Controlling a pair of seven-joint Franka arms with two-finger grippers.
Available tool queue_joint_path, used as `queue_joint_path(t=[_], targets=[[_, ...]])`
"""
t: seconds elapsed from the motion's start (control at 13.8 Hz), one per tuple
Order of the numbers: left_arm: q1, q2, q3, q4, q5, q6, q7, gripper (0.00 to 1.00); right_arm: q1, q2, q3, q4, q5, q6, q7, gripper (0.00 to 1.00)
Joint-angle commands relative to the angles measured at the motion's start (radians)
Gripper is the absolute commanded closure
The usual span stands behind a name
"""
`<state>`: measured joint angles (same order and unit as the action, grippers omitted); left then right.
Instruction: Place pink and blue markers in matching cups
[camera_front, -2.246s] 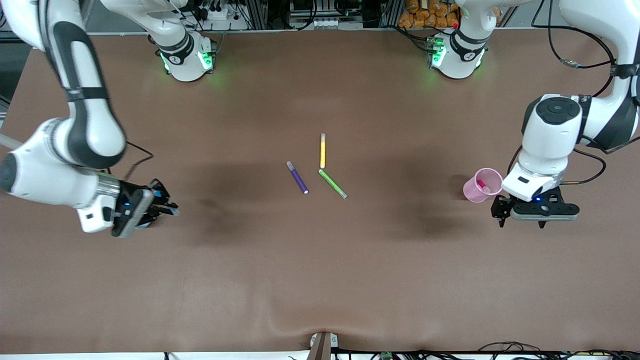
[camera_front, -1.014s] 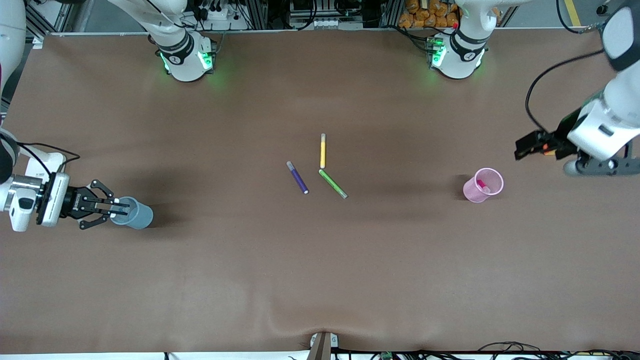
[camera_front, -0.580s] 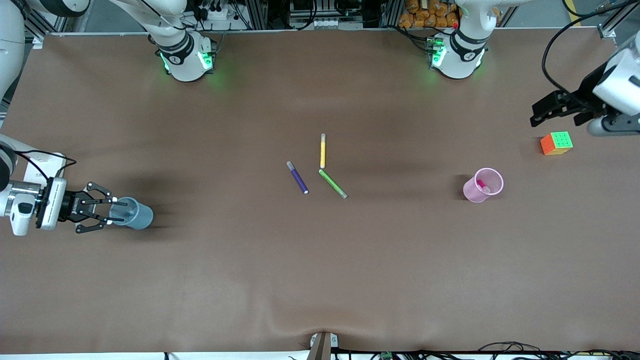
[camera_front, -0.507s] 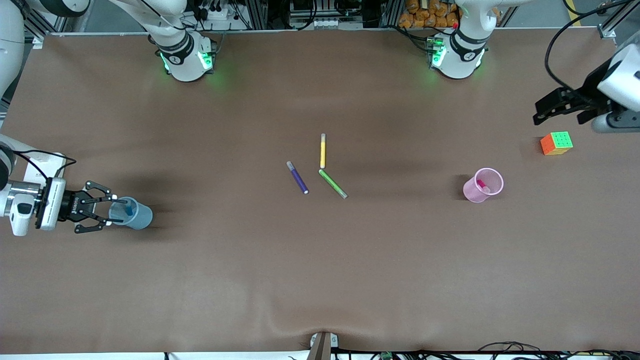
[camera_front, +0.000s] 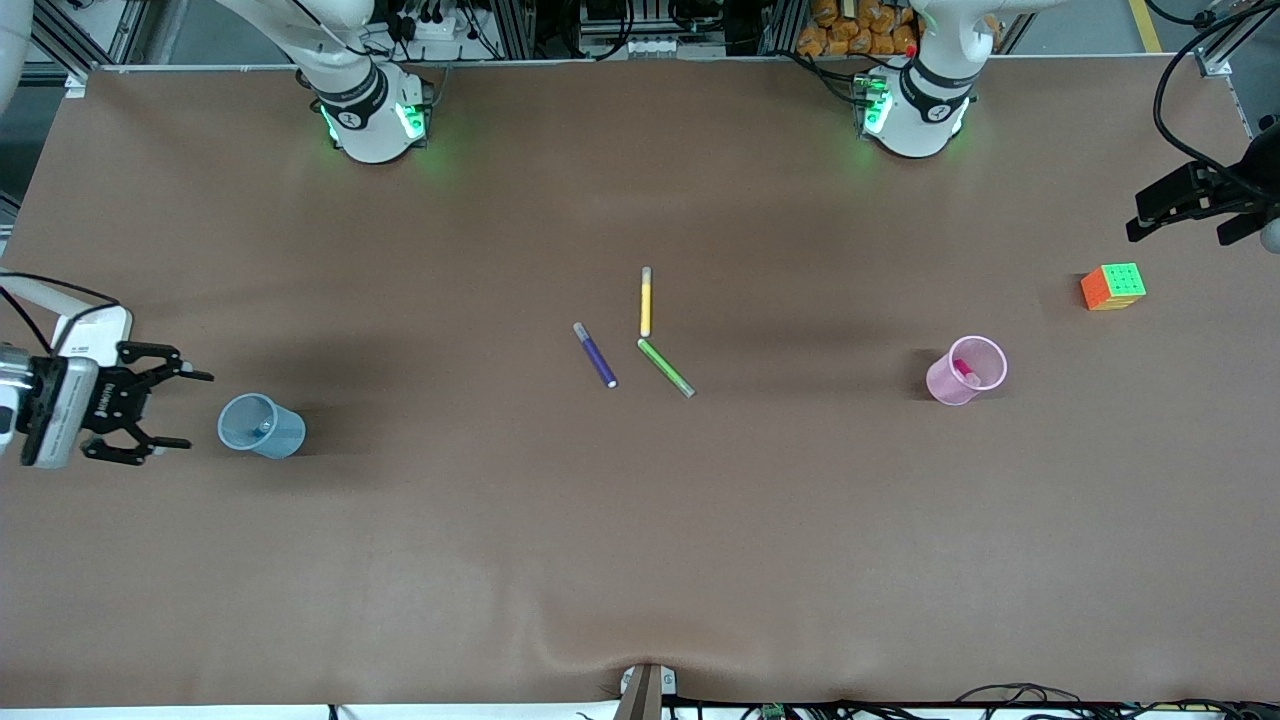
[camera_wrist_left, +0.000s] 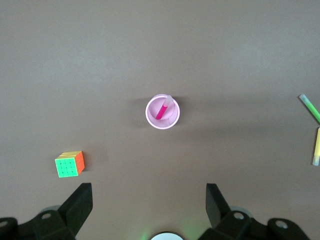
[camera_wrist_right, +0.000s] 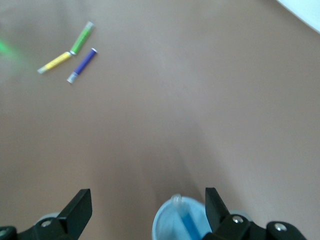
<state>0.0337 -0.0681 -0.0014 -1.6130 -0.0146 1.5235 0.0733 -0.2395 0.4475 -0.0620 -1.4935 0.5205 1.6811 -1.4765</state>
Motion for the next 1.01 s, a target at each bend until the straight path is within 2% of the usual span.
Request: queue_joint_path(t=[0.0, 0.14, 0.22, 0.72, 0.94], targets=[[-0.017, 0.007, 0.035, 0.015, -0.001, -0.025, 0.006, 0.00, 0.049, -0.067, 0.001, 0.024, -0.147, 0.003, 0.280, 0.00], [-0.018, 0.002, 0.034, 0.018, -0.001, -0.029, -0.024, 0.00, 0.094, -0.120, 0.005, 0.024, -0.262, 0.015, 0.454, 0.00], [-0.023, 0.002, 0.034, 0.018, -0.002, -0.031, -0.036, 0.00, 0.112, -0.147, 0.005, 0.022, -0.287, 0.009, 0.540, 0.00], [-0.057, 0.004, 0.046, 0.019, -0.002, -0.031, -0.041, 0.00, 0.196, -0.266, 0.007, 0.013, -0.439, -0.063, 1.022, 0.00], [-0.064, 0.008, 0.055, 0.019, -0.002, -0.029, -0.038, 0.00, 0.216, -0.326, 0.004, 0.013, -0.456, -0.154, 1.214, 0.00]])
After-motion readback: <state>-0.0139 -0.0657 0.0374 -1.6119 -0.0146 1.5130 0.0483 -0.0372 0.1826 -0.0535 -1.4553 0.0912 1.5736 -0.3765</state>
